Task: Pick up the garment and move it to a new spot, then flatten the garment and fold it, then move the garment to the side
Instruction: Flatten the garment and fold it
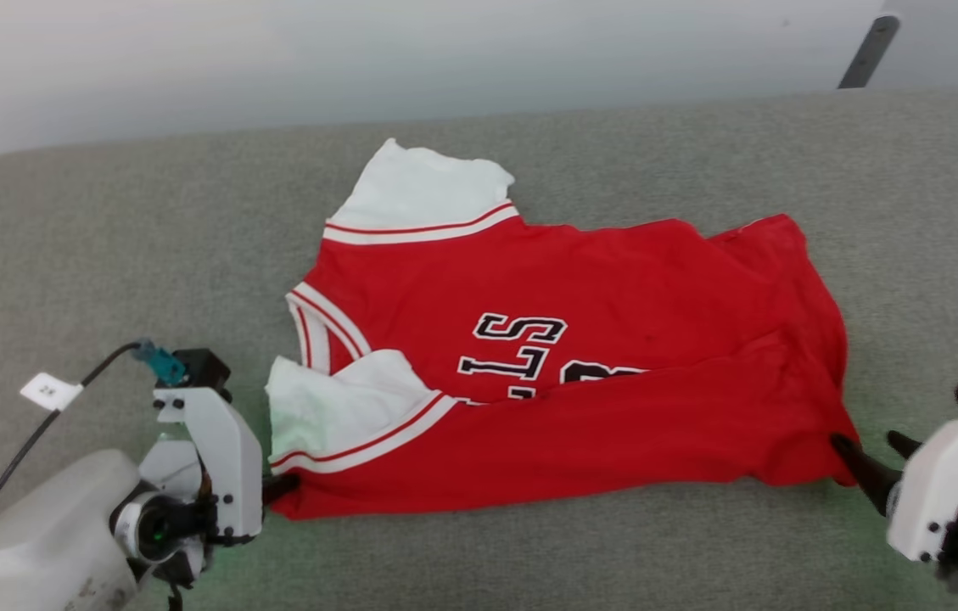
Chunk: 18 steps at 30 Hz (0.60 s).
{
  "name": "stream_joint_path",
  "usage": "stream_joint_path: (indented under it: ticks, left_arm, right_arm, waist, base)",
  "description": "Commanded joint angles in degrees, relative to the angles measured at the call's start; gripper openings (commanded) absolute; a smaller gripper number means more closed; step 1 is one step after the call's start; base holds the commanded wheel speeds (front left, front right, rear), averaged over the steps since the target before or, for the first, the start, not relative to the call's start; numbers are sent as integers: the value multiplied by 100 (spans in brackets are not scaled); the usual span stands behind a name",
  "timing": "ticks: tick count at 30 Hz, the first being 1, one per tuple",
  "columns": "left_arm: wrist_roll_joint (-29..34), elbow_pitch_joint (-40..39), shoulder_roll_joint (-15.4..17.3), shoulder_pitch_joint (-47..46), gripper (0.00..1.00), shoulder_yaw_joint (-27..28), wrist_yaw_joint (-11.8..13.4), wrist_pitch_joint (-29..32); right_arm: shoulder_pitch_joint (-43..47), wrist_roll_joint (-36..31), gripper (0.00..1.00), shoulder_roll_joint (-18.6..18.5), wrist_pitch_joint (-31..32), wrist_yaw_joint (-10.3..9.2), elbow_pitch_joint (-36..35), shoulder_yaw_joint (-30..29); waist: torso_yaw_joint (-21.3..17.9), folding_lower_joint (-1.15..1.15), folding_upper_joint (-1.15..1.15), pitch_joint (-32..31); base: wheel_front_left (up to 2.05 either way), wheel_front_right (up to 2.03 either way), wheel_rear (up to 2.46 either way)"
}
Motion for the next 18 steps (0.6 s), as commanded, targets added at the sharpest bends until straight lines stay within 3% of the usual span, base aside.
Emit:
stream_joint_path:
  ticks: [1,12,13,14,18]
  left_arm:
    - [62,102,-342,122,0,-129,14,-61]
    - [111,342,-536,-1,0,-120,-178,-105]
    - [110,351,-548,-3,0,-115,-194,-110]
    - [108,367,-554,3,0,-114,-213,-117]
    - [62,429,-580,43,0,-95,-244,-127]
  right_arm:
    - [-132,37,100,8,38,-5,109,75]
    - [-789,-109,100,134,350,-7,1875,516]
    - [-802,-100,33,132,402,-7,2018,629]
    - [-821,-61,0,132,428,-7,2120,726]
    - [-931,85,0,67,316,-7,2329,855]
  waist:
    - [82,0,0,63]
    - [286,0,0,195]
    - [299,0,0,197]
    - [307,0,0,198]
    - [334,0,0,203]
  base:
    - [0,0,0]
    - [0,0,0]
    - [0,0,0]
    - [0,0,0]
    - [0,0,0]
